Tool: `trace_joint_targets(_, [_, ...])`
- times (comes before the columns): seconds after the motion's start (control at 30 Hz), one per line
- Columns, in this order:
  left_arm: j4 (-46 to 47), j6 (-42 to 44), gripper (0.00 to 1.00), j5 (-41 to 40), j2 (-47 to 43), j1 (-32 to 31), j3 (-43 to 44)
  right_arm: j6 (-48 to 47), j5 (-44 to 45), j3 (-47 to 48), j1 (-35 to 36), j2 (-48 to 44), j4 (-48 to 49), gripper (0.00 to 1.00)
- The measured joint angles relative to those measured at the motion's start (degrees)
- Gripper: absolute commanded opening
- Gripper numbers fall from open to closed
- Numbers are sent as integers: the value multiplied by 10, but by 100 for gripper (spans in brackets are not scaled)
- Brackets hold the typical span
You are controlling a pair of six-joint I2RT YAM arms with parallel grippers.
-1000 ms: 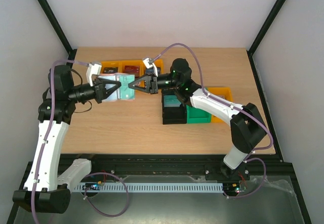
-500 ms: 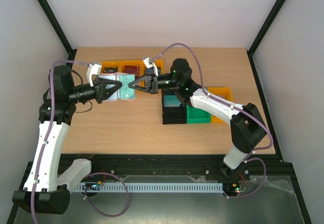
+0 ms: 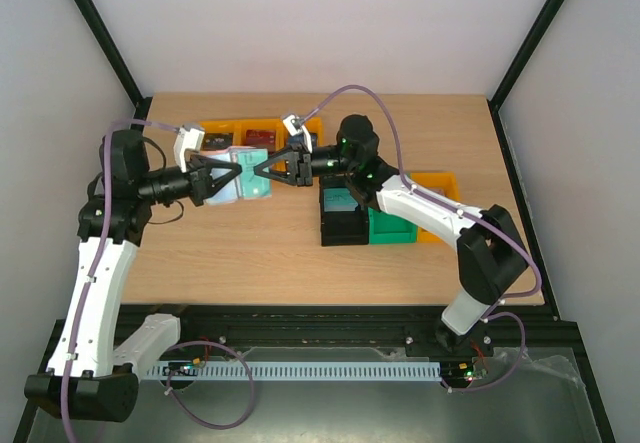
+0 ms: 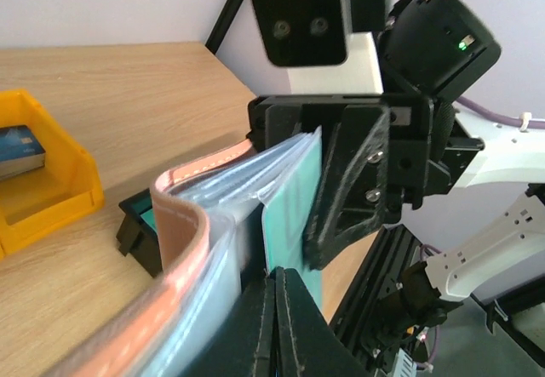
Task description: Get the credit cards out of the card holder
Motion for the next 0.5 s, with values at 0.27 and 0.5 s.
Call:
trace_joint_targets(0.27, [-29, 29, 2, 17, 7, -1, 5, -15, -3, -7, 0, -19, -17, 15])
trace_joint_targets(0.5, [-69, 57, 2, 34, 10, 15, 16, -67, 2, -8, 1, -36, -74, 8])
